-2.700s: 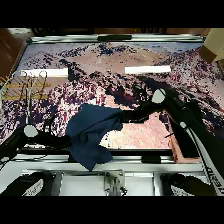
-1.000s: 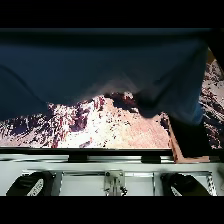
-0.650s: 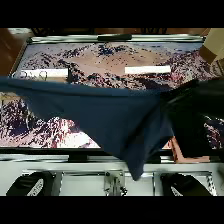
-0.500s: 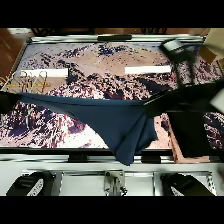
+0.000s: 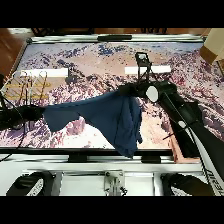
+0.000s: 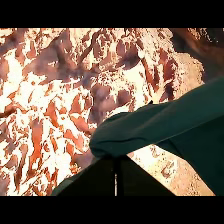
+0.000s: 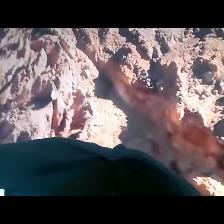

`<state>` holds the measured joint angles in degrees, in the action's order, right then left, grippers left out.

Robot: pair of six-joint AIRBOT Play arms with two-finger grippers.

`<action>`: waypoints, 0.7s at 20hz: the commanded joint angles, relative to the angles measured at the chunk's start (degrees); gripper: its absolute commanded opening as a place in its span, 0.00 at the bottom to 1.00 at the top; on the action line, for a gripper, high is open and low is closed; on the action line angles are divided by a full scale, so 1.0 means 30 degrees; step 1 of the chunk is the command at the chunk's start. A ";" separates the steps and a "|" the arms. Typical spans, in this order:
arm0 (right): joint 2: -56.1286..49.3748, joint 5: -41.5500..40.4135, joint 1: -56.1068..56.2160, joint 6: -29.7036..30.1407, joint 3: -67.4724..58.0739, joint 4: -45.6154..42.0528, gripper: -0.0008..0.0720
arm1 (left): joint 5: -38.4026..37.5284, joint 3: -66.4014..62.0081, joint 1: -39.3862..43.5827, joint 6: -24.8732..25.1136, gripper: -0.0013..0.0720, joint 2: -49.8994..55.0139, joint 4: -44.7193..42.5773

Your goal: Fold the shirts.

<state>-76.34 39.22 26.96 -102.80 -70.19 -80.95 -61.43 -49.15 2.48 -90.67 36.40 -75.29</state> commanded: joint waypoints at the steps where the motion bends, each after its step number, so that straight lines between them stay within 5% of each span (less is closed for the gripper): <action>1: -0.0714 0.0532 -0.0029 -0.1100 0.0131 0.2251 0.63 | 0.0444 0.0561 0.0015 0.0066 0.06 0.0058 0.0007; 2: -0.0255 0.2754 -0.0168 0.0277 0.0131 0.2310 0.81 | 0.0401 0.0561 0.0015 0.0066 0.06 0.0066 -0.0058; 6: 0.3002 1.3318 -0.1071 0.2135 0.0954 -0.1304 0.81 | 0.0408 0.0561 0.0007 0.0066 0.06 0.0066 -0.0386; 11: 0.9151 1.2750 -0.1690 -0.0539 1.0346 0.2528 0.81 | 0.0109 0.0561 0.0015 0.0058 0.06 0.0066 -0.0415; 14: 0.9661 1.0695 -0.1690 -0.1450 1.3631 0.5187 0.81 | 0.0117 0.0561 0.0015 0.0058 0.06 0.0066 -0.0415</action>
<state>-51.20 74.00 22.15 -103.68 -39.44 -73.01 -60.93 -47.51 2.48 -90.45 36.58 -76.49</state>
